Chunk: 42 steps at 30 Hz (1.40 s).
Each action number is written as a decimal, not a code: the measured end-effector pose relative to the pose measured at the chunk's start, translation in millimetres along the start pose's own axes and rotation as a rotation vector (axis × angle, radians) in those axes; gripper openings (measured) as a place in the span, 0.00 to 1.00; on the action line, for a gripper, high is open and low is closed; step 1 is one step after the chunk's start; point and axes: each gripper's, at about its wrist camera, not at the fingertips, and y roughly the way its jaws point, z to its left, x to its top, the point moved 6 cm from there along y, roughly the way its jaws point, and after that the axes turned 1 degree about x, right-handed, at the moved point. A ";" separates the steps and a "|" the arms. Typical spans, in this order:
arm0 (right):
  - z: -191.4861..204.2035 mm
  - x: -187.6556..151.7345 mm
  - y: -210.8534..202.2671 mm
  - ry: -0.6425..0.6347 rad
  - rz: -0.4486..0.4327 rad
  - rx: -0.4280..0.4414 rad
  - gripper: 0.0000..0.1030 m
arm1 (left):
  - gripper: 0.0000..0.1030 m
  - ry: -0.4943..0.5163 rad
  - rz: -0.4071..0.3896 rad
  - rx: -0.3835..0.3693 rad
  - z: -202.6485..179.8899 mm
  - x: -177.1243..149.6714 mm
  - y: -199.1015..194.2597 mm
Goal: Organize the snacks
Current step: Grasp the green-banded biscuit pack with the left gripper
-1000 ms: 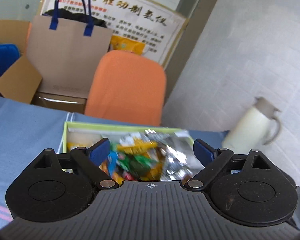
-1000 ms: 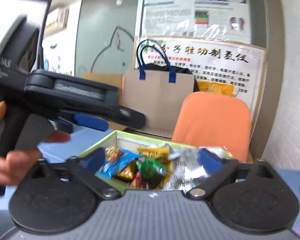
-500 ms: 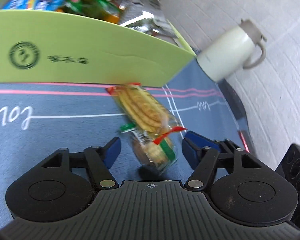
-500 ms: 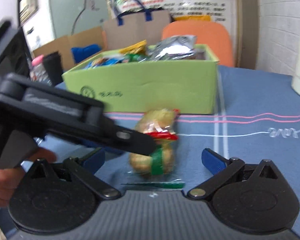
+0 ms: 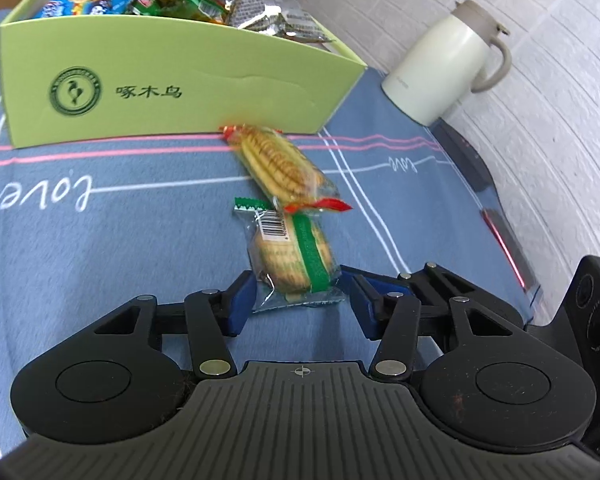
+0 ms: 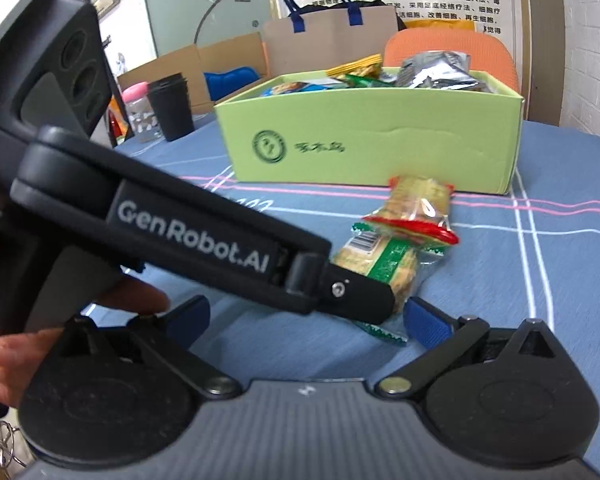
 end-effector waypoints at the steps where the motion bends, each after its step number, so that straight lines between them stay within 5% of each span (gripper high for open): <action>1: 1.5 -0.2 0.0 -0.001 0.001 0.003 0.99 | 0.32 -0.005 -0.003 0.001 1.0 -1.8 -1.8; 6: 0.5 5.5 -12.3 -0.020 -0.027 -0.053 0.99 | 0.47 -0.027 -0.008 0.007 6.2 -0.5 -16.9; 10: -8.5 14.5 2.0 -0.006 -0.013 -0.084 0.99 | 0.49 -0.047 -0.022 0.036 10.6 15.4 -7.0; 14: -10.3 18.1 14.0 0.001 0.007 -0.085 0.99 | 0.36 -0.027 0.007 0.046 10.4 24.4 10.2; 17: 1.0 15.9 15.5 -0.024 0.011 -0.052 0.99 | 0.15 -0.006 0.036 0.016 11.8 17.2 7.0; 19: 13.8 13.9 16.9 -0.061 0.012 -0.040 0.99 | 0.15 0.014 0.020 0.027 13.4 8.4 -1.2; 29: 95.4 -21.6 11.3 -0.252 0.027 0.004 0.99 | 0.27 -0.034 -0.059 0.139 23.3 -59.1 -67.8; 42: 72.1 -17.0 4.8 -0.132 0.031 0.004 0.99 | 0.48 -0.086 -0.071 0.119 24.2 -58.2 -72.1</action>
